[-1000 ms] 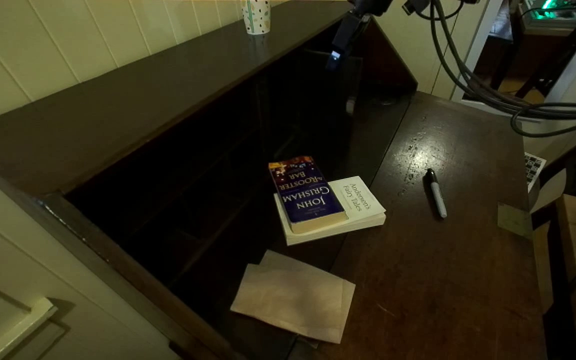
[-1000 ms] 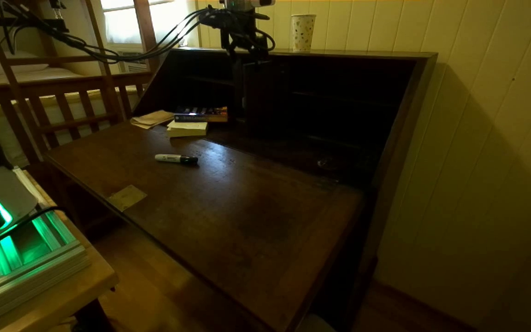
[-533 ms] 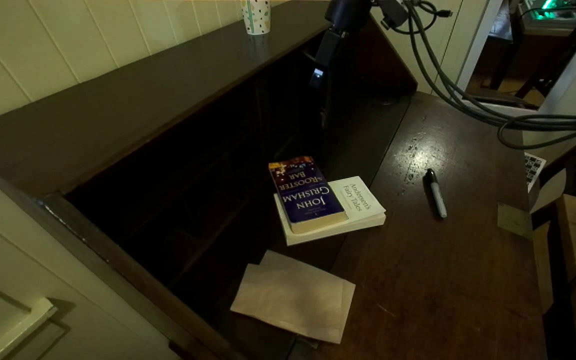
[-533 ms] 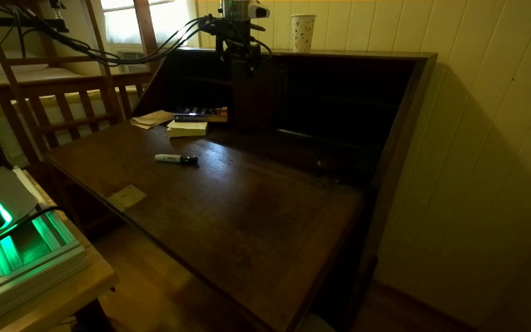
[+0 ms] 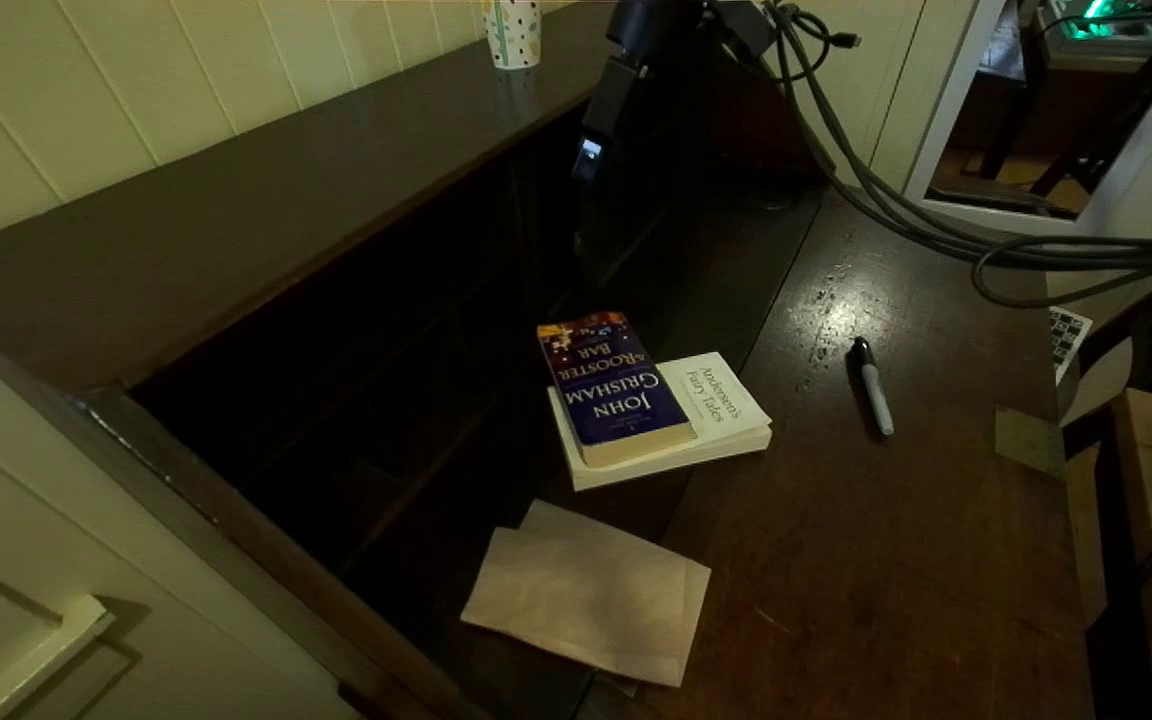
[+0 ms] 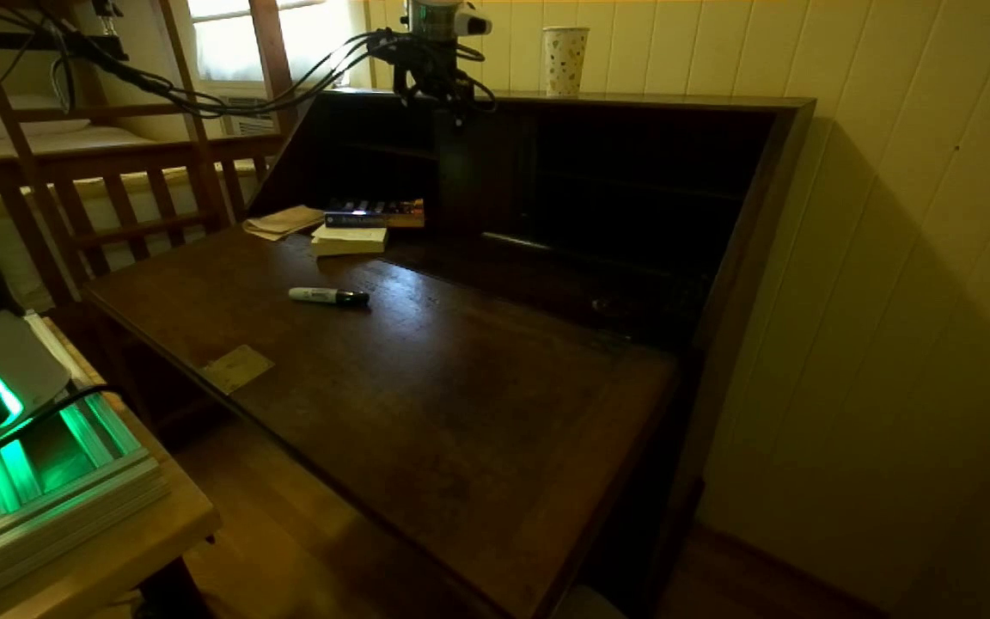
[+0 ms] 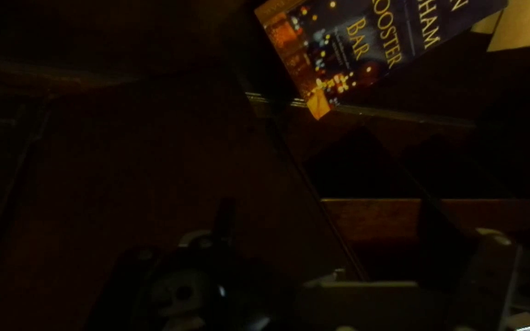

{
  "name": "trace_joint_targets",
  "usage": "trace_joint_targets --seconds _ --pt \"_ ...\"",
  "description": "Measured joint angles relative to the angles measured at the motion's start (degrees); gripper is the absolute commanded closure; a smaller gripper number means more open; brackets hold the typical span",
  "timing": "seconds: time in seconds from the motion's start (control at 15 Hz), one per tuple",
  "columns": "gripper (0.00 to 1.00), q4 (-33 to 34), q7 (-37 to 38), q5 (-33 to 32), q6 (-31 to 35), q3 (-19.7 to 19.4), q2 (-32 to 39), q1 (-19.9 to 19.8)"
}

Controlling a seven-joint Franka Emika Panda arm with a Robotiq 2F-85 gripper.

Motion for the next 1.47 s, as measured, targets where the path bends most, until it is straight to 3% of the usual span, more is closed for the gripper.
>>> trace_joint_targets --seconds 0.47,0.87,1.2,1.47 --pt "0.00 -0.1 2.1 0.0 12.9 1.6 2.8 1.7" --pt "0.00 -0.1 7.5 -1.9 14.0 2.4 3.4 1.9" --pt "0.00 -1.4 21.7 -15.4 13.8 -0.4 0.5 4.5" --pt "0.00 -3.1 32.2 -25.7 9.1 -2.9 -3.2 7.0"
